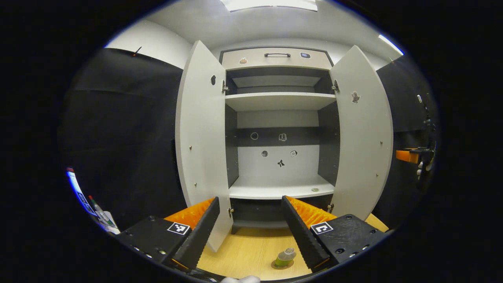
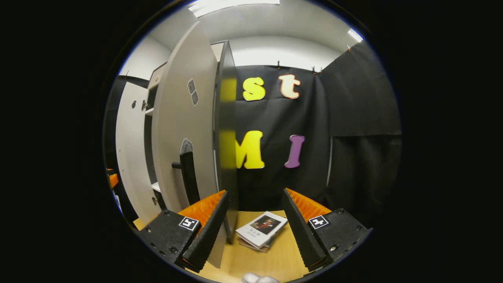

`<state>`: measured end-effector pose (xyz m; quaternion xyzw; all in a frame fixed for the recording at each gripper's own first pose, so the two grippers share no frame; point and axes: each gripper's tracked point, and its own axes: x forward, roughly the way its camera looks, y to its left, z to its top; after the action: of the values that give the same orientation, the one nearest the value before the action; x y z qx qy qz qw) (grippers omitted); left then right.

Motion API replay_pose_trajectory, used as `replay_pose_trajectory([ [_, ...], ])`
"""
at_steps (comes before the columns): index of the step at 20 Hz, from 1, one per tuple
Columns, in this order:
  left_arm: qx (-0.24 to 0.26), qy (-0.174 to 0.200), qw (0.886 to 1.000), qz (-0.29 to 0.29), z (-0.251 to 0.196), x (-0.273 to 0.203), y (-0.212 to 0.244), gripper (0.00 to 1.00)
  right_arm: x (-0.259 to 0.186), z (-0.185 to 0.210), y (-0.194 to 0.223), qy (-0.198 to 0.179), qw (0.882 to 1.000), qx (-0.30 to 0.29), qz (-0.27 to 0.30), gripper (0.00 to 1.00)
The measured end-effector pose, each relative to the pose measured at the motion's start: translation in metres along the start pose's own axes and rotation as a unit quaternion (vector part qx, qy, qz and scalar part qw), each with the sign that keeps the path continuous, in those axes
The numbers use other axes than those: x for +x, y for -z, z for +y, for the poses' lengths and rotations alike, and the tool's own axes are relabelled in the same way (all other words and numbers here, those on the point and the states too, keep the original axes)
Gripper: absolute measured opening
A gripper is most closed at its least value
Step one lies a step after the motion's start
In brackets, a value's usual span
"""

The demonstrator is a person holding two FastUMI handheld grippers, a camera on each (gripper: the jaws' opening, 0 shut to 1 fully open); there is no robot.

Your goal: Grasp the bottle in the cabinet with the left hand and place it on the coaster, then close the right door with the right hand and the left door with the left hand.

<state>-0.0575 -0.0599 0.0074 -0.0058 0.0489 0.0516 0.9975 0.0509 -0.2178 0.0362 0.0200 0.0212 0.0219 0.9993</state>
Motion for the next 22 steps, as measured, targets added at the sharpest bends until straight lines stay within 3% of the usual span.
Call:
replay_pose_trajectory([
  [5, 0.003, -0.031, 0.999, 0.005, -0.003, -0.012, 0.005, 0.92, 0.013, 0.039, -0.003, -0.083, 0.996, -0.007, 0.005, 0.84],
  [8, 0.009, -0.042, 0.999, 0.004, 0.004, -0.014, 0.005, 0.96, 0.018, 0.041, -0.007, -0.08, 0.996, -0.036, 0.003, 0.81],
  [13, 0.01, -0.037, 0.999, 0.005, 0.015, -0.005, 0.005, 0.96, 0.017, 0.056, -0.004, -0.08, 0.996, -0.019, 0.016, 0.81],
  [22, 0.008, -0.022, 1.0, 0.002, 0.054, 0.01, 0.006, 0.95, 0.023, 0.143, 0.001, -0.076, 0.996, -0.033, 0.016, 0.81],
])
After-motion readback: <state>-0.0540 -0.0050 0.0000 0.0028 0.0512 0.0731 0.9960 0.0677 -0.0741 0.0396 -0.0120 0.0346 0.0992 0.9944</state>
